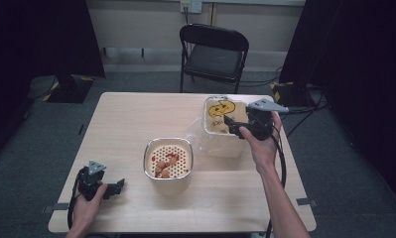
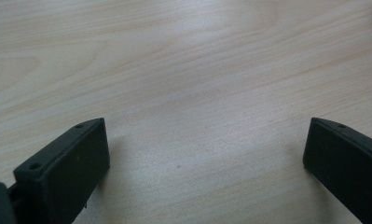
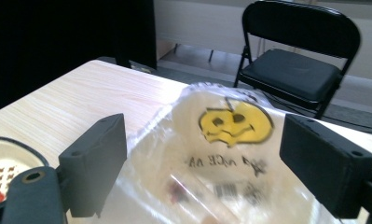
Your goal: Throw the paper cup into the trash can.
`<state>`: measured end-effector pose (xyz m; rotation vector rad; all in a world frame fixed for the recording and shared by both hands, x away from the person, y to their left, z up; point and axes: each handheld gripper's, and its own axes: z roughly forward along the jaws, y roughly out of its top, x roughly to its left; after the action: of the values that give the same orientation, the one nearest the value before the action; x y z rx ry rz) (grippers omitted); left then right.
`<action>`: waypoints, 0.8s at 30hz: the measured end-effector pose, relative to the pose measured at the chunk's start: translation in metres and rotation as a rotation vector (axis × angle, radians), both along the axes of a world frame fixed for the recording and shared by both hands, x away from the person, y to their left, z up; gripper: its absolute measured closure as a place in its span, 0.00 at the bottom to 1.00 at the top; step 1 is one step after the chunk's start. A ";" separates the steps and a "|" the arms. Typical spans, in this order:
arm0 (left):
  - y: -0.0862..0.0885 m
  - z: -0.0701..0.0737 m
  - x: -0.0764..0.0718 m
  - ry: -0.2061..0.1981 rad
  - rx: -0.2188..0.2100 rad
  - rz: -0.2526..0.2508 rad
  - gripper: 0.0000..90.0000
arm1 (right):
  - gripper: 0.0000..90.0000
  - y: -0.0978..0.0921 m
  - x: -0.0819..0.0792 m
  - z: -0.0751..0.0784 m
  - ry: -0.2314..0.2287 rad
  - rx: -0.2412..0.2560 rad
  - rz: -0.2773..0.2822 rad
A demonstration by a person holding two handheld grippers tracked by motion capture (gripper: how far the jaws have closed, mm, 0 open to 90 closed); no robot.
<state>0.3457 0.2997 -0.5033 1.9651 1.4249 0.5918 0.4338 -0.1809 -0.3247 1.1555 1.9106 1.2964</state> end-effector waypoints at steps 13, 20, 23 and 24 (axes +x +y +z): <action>0.000 0.000 0.000 0.000 0.001 0.000 0.00 | 0.16 -0.035 -0.047 -0.015 0.023 -0.009 -0.041; 0.000 0.000 0.000 0.000 0.000 0.001 0.00 | 0.16 -0.048 -0.076 -0.045 0.050 -0.003 -0.045; 0.000 0.000 0.000 0.000 0.000 0.000 0.00 | 0.16 -0.052 -0.081 -0.058 0.065 -0.009 -0.047; 0.000 0.000 0.000 0.000 0.001 0.000 0.00 | 0.16 -0.052 -0.081 -0.058 0.065 -0.009 -0.047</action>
<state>0.3456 0.2997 -0.5033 1.9655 1.4254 0.5924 0.3529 -0.2330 -0.3831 1.2441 1.9216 1.2376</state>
